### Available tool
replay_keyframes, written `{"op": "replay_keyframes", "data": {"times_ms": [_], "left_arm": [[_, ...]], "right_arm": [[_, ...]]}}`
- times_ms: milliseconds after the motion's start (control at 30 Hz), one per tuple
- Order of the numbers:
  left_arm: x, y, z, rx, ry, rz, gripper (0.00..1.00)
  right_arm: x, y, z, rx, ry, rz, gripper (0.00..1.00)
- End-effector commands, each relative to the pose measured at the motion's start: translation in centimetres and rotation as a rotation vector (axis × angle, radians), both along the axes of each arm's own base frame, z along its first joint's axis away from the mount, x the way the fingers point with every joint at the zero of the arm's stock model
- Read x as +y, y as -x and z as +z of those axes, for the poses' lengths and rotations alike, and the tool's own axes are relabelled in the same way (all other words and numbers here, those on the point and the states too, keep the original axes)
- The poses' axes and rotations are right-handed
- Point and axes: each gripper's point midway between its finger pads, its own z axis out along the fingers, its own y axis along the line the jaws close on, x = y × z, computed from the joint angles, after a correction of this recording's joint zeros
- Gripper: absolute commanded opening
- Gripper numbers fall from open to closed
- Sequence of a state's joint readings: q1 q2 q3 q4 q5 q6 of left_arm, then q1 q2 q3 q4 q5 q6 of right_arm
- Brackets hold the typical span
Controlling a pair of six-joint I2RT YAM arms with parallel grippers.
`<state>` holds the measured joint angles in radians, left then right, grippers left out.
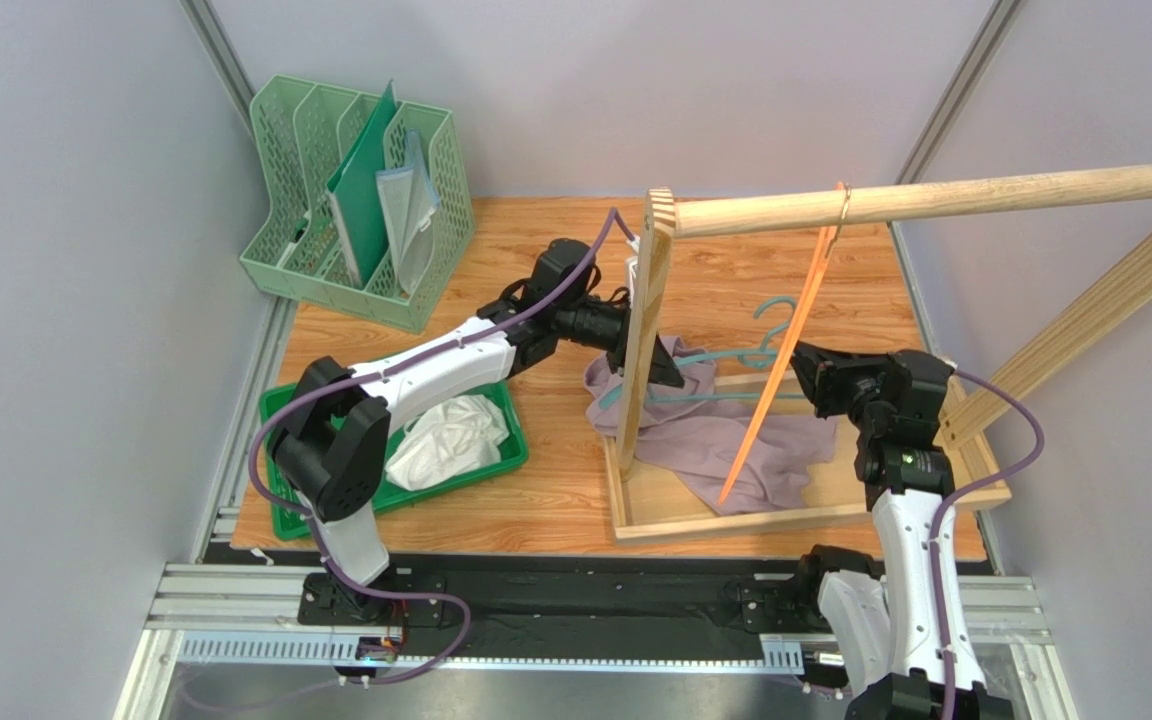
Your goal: Remove the tank top from the hanger
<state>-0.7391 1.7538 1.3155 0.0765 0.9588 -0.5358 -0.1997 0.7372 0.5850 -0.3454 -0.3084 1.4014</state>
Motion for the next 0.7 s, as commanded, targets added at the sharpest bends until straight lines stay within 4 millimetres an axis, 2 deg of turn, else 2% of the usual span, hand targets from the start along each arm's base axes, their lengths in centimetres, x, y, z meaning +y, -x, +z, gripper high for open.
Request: {"op": "replay_keyframes", "data": {"times_ms": [0,67,100,133,167,200,233,267,333,367,400,433,467,500,533,567,633,667], "left_arm": [[-0.1,0.7,2.4,-0.081,0.019,-0.033,0.00],[-0.1,-0.3,2.3,-0.082,-0.016,0.017,0.09],[0.1,-0.5,1.9,-0.066,-0.046,0.036,0.14],[0.3,-1.0,1.9,-0.062,-0.061,0.063,0.25],[0.6,-1.8,2.1,-0.076,-0.077,0.119,0.31],[1.0,-2.2,1.9,-0.072,-0.098,0.151,0.38],[1.3,-3.0,1.7,-0.078,-0.121,0.210,0.44],[1.8,-3.1,2.0,-0.085,-0.131,0.241,0.45],[3.1,-4.3,1.3,-0.088,-0.196,0.339,0.47],[3.8,-4.5,1.6,-0.098,-0.210,0.375,0.47],[4.8,-4.9,1.1,-0.086,-0.244,0.414,0.47],[5.5,-5.6,0.9,-0.092,-0.263,0.465,0.47],[6.4,-5.5,0.9,-0.084,-0.271,0.492,0.47],[7.2,-6.0,0.8,-0.081,-0.275,0.524,0.47],[8.0,-6.1,0.1,-0.073,-0.291,0.550,0.47],[8.5,-6.1,0.9,-0.076,-0.272,0.569,0.47],[9.4,-6.1,1.0,-0.074,-0.262,0.593,0.47],[9.9,-5.6,1.3,-0.080,-0.252,0.598,0.47]], "right_arm": [[0.1,0.3,0.7,-0.026,-0.024,-0.013,0.00],[-0.6,0.9,0.3,0.001,-0.018,-0.064,0.00],[-0.7,1.4,1.1,-0.019,-0.012,-0.084,0.00],[-1.1,1.7,1.3,-0.022,-0.009,-0.111,0.00],[-1.9,2.3,0.8,0.008,0.008,-0.162,0.00],[-2.3,3.0,2.0,-0.020,0.026,-0.189,0.00],[-2.9,3.5,2.1,-0.012,0.041,-0.224,0.00],[-4.1,4.4,1.5,0.028,0.076,-0.290,0.00],[-5.6,5.6,3.1,0.013,0.124,-0.376,0.00],[-6.6,6.9,2.3,0.086,0.155,-0.438,0.00],[-7.2,7.3,2.2,0.122,0.180,-0.459,0.00],[-7.7,7.7,3.8,0.116,0.204,-0.483,0.00],[-8.5,8.8,3.0,0.189,0.238,-0.524,0.00],[-8.9,8.9,2.8,0.228,0.259,-0.536,0.00],[-9.4,9.0,3.7,0.220,0.279,-0.554,0.00],[-10.1,9.5,3.8,0.233,0.307,-0.591,0.00],[-11.0,10.3,5.0,0.189,0.326,-0.647,0.00],[-12.0,11.0,6.4,0.152,0.353,-0.711,0.00]]}}
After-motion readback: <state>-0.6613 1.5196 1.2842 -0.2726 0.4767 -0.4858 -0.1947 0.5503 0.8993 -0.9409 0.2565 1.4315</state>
